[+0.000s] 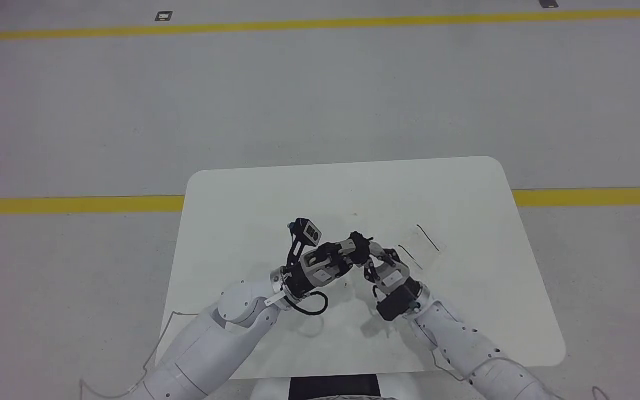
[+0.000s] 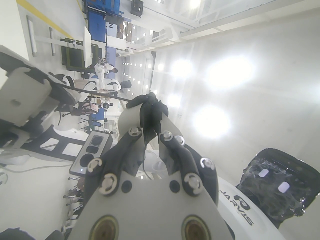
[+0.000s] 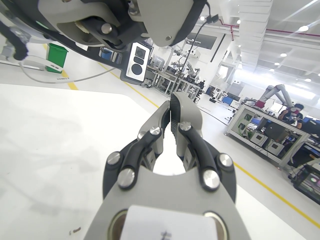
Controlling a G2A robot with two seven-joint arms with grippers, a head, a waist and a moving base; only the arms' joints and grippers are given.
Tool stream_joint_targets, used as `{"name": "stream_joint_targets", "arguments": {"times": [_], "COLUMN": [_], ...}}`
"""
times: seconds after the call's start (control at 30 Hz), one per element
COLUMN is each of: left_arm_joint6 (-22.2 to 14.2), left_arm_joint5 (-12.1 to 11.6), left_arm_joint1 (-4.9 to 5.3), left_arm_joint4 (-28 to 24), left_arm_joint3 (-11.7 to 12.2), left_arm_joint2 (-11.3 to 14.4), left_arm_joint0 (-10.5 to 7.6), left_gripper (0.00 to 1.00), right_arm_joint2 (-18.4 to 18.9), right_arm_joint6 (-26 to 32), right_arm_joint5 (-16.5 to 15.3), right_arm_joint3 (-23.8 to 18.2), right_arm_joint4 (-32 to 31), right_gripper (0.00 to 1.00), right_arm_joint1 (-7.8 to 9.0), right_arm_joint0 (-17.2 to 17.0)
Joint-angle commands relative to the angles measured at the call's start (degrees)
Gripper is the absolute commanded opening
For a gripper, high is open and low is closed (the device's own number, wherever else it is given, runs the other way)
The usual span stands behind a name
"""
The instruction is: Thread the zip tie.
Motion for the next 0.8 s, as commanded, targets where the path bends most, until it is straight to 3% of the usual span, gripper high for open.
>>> {"name": "stream_joint_targets", "arguments": {"times": [0.0,0.4,0.43,0.47,0.5,0.77], "left_arm_joint6": [0.0,0.0,0.0,0.0,0.0,0.0], "left_arm_joint5": [0.0,0.0,0.0,0.0,0.0,0.0], "left_arm_joint1": [0.00,0.00,0.00,0.00,0.00,0.00], "left_arm_joint4": [0.0,0.0,0.0,0.0,0.0,0.0], "left_arm_joint3": [0.0,0.0,0.0,0.0,0.0,0.0], "left_arm_joint2": [0.0,0.0,0.0,0.0,0.0,0.0], "left_arm_joint0": [0.00,0.00,0.00,0.00,0.00,0.00], "left_gripper": [0.00,0.00,0.00,0.00,0.00,0.00], "right_arm_joint2": [0.0,0.6,0.7,0.9,1.1,3.7], "right_arm_joint6": [-0.1,-0.4,-0.4,-0.3,-0.2,-0.2], "right_arm_joint5": [0.1,0.2,0.2,0.1,0.2,0.9], "right_arm_joint3": [-0.1,-0.5,-0.6,-0.7,-0.7,-1.3], "right_arm_joint4": [0.0,0.0,0.0,0.0,0.0,0.0], "right_gripper": [0.00,0.00,0.13,0.45,1.00,1.00], "right_arm_joint1": [0.01,0.05,0.07,0.07,0.07,0.32], "right_arm_joint0": [-0.1,-0.6,-0.7,-0.9,-1.0,-2.6]}}
